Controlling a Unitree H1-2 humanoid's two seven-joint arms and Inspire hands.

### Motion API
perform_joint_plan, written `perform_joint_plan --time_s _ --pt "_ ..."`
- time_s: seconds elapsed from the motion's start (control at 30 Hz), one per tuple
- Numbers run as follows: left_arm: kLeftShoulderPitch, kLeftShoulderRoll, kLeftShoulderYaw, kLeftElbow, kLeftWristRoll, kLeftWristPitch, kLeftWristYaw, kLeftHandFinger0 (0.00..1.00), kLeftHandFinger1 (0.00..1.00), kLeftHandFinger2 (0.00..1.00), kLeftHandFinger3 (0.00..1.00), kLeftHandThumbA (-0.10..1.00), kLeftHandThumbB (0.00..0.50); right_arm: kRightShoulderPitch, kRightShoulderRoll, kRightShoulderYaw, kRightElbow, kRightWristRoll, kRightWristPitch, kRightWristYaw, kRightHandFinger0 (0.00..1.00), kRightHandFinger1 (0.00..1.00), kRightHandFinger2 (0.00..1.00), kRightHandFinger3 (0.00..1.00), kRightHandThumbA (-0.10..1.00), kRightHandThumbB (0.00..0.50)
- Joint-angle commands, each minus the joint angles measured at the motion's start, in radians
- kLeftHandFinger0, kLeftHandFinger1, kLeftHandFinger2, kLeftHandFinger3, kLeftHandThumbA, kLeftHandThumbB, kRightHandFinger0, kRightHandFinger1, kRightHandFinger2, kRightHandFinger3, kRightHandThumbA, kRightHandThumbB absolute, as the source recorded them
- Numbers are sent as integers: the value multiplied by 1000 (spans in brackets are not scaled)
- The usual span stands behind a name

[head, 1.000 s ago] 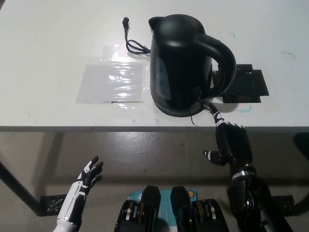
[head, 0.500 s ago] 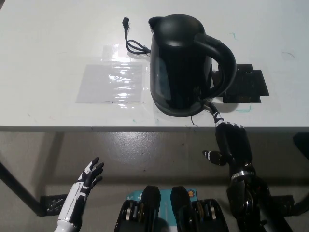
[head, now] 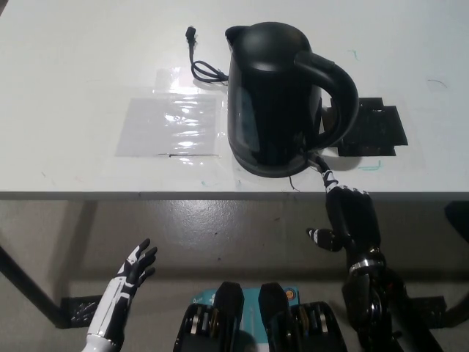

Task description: A kettle is kept at the center of the table close to the robot and the robot uses its right index finger to press downwards on the transparent start boiling button

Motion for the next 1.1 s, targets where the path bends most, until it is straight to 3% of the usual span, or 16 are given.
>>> perform_joint_plan --time_s 0.0,0.47,0.67,0.83,0.9,0.93,0.97,1.0,1.03,1.07 --pt "-3 14 2 -27 -1 -26 -7 1000 1000 1000 1000 1000 212 -14 -1 12 -44 12 12 8 0 0 0 1000 1000 135" --pt "-12 17 5 -28 -5 -13 -8 1000 1000 1000 1000 1000 245 71 3 38 -361 -5 23 62 0 0 1 1000 1000 164" --pt "-11 21 6 -29 -2 -19 -8 1000 1000 1000 1000 1000 211 122 0 44 -415 2 33 92 0 0 0 1000 1000 142" --pt "-19 21 6 -20 -1 -30 -6 1000 1000 1000 1000 1000 217 188 0 8 -506 116 17 153 0 0 0 1000 1000 155" --pt "-17 21 5 -24 4 -30 -4 1000 1000 1000 1000 1000 212 220 -1 -19 -545 194 -39 139 0 0 0 1000 1000 157" --pt "-17 20 6 -24 6 -30 -1 1000 1000 1000 1000 1000 224 251 -9 -47 -579 299 -123 127 30 45 73 1000 1000 163" --pt "-17 20 7 -22 5 -31 -1 1000 1000 1000 1000 1000 228 253 -8 -50 -581 308 -129 130 6 2 11 1000 1000 166" --pt "-17 20 7 -20 1 -32 -3 1000 1000 1000 1000 1000 232 264 -13 -62 -590 355 -166 130 73 96 130 1000 1000 176" --pt "-20 20 9 -16 -7 -35 -6 1000 1000 1000 1000 1000 245 290 -20 -91 -601 498 -276 130 515 578 632 1000 1000 203" --pt "-20 20 9 -16 -7 -36 -6 1000 1000 1000 1000 1000 244 302 -26 -100 -606 555 -319 134 642 681 786 1000 1000 199"
